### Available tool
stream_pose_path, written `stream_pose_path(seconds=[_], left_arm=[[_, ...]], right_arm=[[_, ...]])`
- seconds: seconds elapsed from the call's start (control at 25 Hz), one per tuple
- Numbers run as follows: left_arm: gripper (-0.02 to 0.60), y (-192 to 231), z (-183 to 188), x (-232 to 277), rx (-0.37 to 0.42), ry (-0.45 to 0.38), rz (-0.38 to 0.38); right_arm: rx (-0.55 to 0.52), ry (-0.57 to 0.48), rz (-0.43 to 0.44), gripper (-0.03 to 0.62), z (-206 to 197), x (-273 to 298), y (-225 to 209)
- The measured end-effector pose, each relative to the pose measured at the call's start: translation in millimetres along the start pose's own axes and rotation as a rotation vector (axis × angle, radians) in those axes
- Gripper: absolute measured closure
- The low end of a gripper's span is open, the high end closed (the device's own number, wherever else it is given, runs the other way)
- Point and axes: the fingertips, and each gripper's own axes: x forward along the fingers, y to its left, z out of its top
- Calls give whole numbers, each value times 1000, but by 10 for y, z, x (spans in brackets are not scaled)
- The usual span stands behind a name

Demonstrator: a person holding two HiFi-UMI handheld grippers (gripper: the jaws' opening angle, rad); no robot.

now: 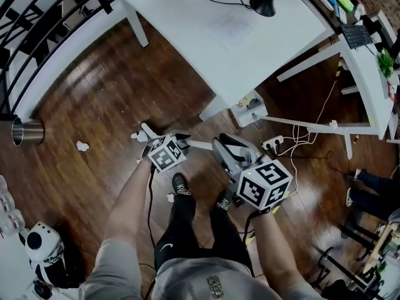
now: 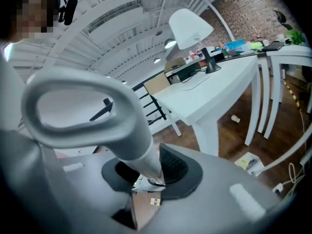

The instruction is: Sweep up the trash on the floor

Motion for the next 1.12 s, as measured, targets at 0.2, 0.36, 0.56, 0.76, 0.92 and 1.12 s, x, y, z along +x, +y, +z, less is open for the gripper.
stream_pose_path(seconds=[0.2,0.36,0.56,0.76,0.92,1.12], left_arm=[[453,476,-339,-660,-100,-48,111],[453,781,-446,-1194,-186,-99,249],[454,852,-601,-1708,-336,-121,440],[454,513,-892,-2069,-557,-105,624],[454,40,-1145,-2246,-706,-125,724],[454,-798,-1631,-2320,-915,-143,809]], right_arm=[[-129,49,124,513,263,623,655],[-228,78,256,513,523,912,1121],[-327,165,467,513,672,1098,1534],[-410,297,714,513,581,1082,1910],[-468,373,864,513,342,944,2290],[-547,519,1034,513,-333,683,2861]])
